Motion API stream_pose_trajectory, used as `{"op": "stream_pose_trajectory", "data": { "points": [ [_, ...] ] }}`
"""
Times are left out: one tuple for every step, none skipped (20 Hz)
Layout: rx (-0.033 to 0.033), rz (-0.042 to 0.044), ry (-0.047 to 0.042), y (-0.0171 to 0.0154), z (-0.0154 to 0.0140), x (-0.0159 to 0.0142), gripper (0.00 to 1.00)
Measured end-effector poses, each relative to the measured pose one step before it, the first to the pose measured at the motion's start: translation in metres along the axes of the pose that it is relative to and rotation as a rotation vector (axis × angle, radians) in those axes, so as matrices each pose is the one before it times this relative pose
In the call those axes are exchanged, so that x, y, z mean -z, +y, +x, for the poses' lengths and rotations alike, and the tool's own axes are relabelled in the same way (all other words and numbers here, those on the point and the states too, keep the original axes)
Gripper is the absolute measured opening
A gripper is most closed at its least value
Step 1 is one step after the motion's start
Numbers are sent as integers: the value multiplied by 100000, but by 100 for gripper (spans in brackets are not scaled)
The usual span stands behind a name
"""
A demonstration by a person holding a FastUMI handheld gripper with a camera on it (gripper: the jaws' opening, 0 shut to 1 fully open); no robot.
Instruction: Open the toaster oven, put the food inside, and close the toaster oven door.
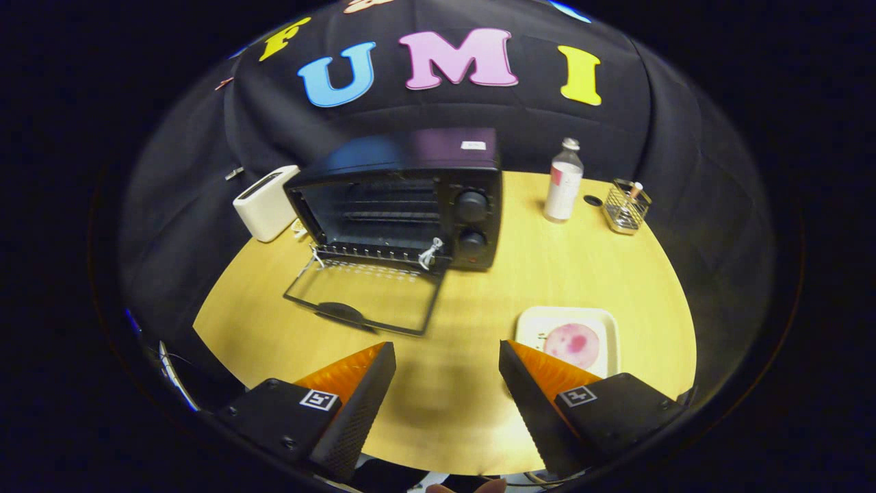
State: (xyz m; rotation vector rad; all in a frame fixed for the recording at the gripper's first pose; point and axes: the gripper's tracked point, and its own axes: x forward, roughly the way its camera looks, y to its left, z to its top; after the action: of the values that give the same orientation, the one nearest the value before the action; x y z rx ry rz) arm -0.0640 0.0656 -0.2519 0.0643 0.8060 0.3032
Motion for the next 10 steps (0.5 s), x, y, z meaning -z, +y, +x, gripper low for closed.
{"op": "stream_pose_trajectory", "data": {
  "points": [
    [537,1435,2663,-1954,-71,499,100],
    [579,1292,2696,-1979,-73,350,100],
    [690,1201,2371,-1831,-5,160,100],
    [806,1371,2392,-1750,189,-35,100],
    [274,1649,2431,-1780,223,167,100],
    [563,1623,2693,-1680,365,88,100],
    [11,1359,3039,-1574,388,151,100],
    [296,1351,3264,-1463,479,113,100],
    [551,1370,3349,-1241,601,43,99],
    [136,1523,2884,-1049,687,-114,98]
  ]
}}
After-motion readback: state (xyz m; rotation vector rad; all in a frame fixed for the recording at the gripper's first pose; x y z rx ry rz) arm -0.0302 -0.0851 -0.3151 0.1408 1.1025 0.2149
